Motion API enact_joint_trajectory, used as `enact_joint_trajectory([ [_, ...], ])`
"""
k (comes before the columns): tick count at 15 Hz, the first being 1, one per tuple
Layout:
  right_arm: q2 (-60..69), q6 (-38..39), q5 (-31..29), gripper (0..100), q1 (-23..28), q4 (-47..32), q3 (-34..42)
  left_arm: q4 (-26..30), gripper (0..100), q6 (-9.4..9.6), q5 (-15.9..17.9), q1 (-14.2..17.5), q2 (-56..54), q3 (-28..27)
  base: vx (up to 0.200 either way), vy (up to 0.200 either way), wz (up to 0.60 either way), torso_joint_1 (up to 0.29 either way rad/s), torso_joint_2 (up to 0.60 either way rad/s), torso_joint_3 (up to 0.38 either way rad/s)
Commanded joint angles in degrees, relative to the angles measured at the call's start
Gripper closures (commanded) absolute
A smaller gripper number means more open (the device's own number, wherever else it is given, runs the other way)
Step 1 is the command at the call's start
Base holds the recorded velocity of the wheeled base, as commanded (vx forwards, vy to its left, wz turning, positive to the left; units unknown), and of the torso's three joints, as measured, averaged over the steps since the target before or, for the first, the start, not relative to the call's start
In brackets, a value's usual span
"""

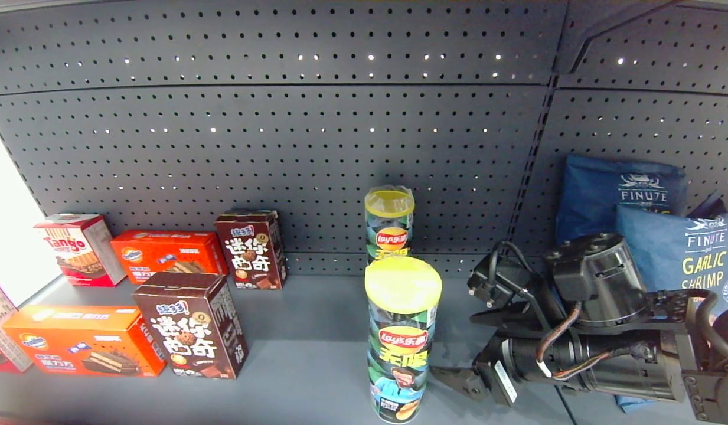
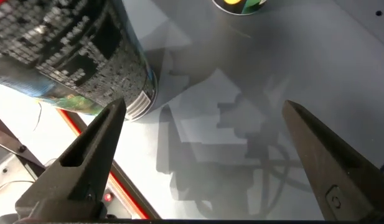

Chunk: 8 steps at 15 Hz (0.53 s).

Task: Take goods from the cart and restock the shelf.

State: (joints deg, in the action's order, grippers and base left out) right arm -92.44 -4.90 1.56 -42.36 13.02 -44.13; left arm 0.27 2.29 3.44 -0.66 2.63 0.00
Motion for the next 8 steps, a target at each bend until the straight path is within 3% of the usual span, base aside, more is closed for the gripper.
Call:
enact_joint_trajectory([
  [1,1.04,-0.02,0.02,0,0.09,-0.01,0.27,0.00,0,-0.01,-0.01,-0.04,0.09,0.00,0.000,0.000,0.00,0.000,0.00,0.000],
  [8,-0.90,-0.02,0.02,0,-0.18,-0.01,-0.52,0.00,0,-0.01,-0.01,-0.04,0.09,0.00,0.000,0.000,0.00,0.000,0.00,0.000],
])
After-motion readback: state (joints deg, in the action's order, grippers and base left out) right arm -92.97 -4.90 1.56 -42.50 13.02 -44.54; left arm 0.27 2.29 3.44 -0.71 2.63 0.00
